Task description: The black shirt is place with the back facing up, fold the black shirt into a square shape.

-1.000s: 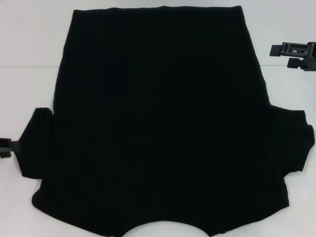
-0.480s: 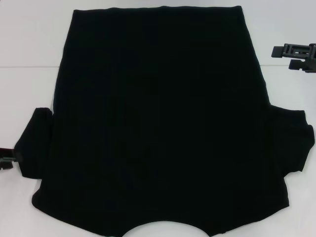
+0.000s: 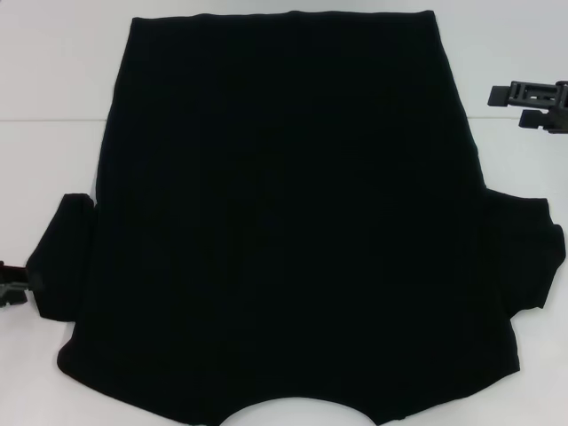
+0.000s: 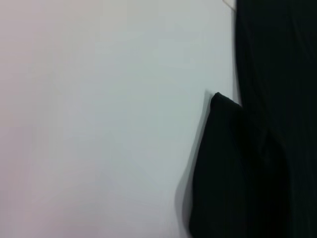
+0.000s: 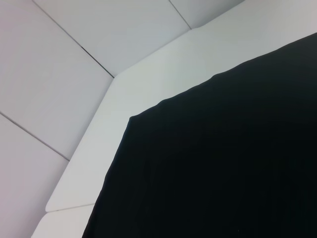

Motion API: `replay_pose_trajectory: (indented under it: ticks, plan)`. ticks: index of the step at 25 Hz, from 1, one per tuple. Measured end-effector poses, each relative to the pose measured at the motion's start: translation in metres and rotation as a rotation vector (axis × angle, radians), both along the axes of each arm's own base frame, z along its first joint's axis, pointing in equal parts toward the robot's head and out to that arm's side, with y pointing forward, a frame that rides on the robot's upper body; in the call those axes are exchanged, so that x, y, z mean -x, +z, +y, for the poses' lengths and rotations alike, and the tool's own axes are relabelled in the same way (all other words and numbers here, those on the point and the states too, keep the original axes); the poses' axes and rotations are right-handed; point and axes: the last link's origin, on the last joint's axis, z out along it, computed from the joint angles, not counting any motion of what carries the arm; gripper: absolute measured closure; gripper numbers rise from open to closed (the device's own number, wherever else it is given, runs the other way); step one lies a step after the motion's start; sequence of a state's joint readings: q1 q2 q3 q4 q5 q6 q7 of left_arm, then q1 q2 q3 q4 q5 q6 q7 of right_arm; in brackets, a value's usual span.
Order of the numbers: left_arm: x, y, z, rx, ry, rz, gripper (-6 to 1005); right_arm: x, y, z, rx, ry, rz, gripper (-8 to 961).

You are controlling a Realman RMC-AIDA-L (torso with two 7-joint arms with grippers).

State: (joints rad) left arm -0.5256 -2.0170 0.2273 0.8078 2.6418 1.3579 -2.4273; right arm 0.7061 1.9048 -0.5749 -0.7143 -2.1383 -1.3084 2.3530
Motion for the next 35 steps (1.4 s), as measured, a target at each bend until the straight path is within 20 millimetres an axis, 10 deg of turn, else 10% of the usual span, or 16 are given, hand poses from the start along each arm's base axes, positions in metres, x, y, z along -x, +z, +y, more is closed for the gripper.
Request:
replay_pose_trajectory:
  ticks: [22, 27, 35]
  plan:
    - [-0.009, -0.011, 0.009, 0.023, -0.018, -0.025, 709, -0.005, 0.001, -0.004, 0.0, -0.011, 0.005, 39]
    - [-0.009, -0.01, 0.009, 0.027, -0.025, -0.02, 921, -0.007, 0.001, -0.005, 0.0, -0.013, 0.005, 41]
    - [-0.005, 0.02, 0.011, -0.038, -0.022, 0.026, 989, -0.007, 0.001, -0.005, -0.001, -0.015, 0.006, 43]
